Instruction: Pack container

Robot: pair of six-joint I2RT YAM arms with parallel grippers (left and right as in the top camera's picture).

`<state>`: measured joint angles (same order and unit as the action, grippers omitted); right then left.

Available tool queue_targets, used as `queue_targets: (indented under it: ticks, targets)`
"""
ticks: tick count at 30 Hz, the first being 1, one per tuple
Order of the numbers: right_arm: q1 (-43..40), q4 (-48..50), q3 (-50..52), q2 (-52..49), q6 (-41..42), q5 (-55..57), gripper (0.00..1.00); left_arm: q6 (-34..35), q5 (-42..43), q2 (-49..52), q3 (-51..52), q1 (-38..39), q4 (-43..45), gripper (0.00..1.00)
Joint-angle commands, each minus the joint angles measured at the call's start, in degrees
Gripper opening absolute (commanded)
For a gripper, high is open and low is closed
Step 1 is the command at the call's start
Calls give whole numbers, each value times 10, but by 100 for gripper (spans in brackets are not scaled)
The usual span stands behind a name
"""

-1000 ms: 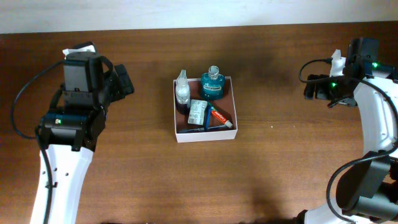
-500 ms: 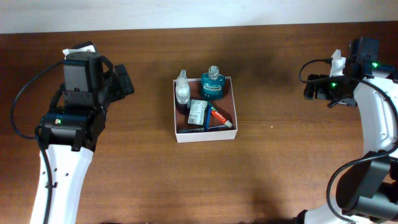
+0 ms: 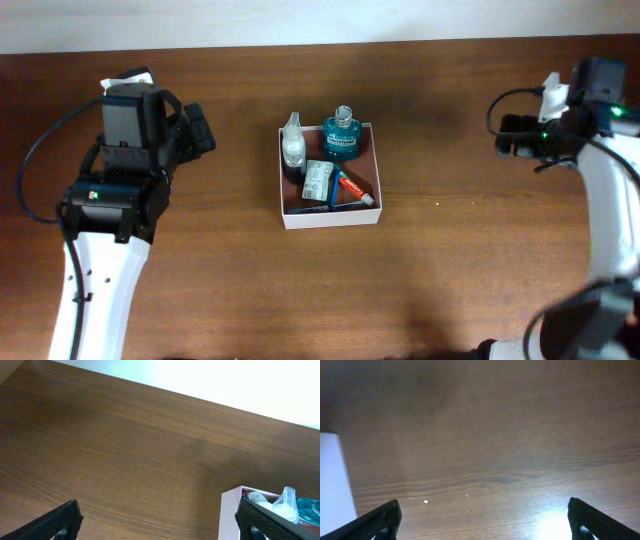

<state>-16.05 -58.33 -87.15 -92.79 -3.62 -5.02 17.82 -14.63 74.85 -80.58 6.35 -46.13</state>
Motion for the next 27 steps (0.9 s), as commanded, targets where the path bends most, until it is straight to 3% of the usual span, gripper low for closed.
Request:
queue_targets:
  ticks: [1, 17, 23, 27]
  targets:
    - [16, 0, -9, 88, 0, -5, 99, 6, -2, 4, 0, -1, 0, 99]
    - [129, 24, 21, 416, -38, -3, 99, 6, -2, 4, 0, -1, 0, 99]
    - [136, 222, 213, 549, -49, -4, 99, 6, -2, 4, 0, -1, 0, 99]
    - [136, 467, 433, 651, -49, -32, 99, 6, -2, 4, 0, -1, 0, 99]
